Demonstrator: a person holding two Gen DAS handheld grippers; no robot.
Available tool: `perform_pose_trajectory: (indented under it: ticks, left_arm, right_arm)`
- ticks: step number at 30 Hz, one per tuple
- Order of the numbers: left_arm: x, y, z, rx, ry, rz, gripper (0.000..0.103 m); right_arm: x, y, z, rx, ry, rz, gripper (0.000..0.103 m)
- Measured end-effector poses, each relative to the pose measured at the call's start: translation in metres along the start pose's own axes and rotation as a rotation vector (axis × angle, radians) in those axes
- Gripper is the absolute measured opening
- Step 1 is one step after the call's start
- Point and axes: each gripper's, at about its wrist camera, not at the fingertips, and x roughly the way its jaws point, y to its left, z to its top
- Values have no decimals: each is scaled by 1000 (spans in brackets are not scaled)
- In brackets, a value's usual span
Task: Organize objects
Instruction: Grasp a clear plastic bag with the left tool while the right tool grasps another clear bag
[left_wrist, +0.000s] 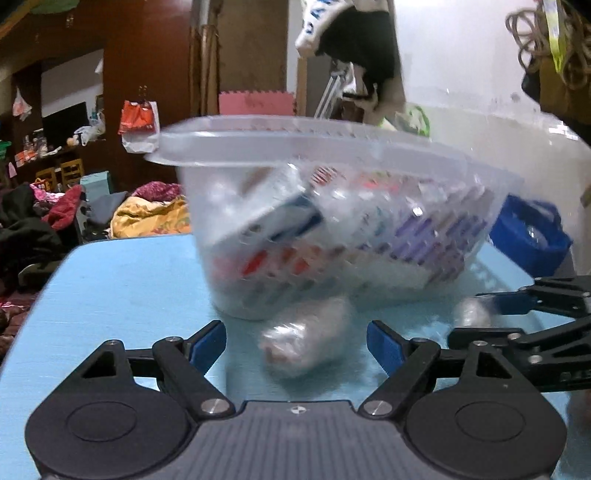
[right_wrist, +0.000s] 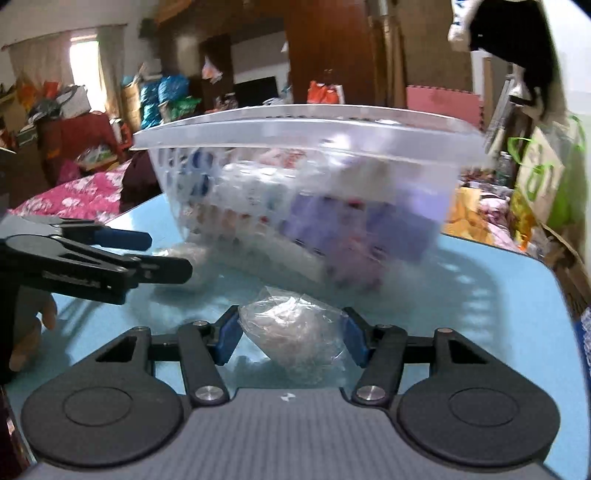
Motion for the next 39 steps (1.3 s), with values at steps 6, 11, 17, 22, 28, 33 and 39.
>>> perform_pose_trajectory:
  ticks: [6,11,17,22,28,33,39]
  left_arm:
    - [15,-12,8,-10,32,40,86]
    - [6,-10,4,-28,-1,38,63]
    - [-33,-13,-10,-52,-119,-17,63]
    - [-87,-8,-4,-45,-228,-40,63]
    - [-109,-10,71,-19,-288,-82,63]
    - [-69,0,129,-80,-258,-14,63]
    - [-19,29,135,-193,-173,-4,84]
  right_arm:
    - [-5,1,0,-1,-29,-21,62]
    - [-5,5,-1,-33,-21,-40,62]
    - [-19,9,-4,-45,-85,-49,61]
    - [-68,35,0,-100,-183,-35,61]
    - [-91,50,84,-156,-297,-22,61]
    - [-38,49,138,-180,-252,-76,75]
    - [-14,37,134,-170,-232,-140,95]
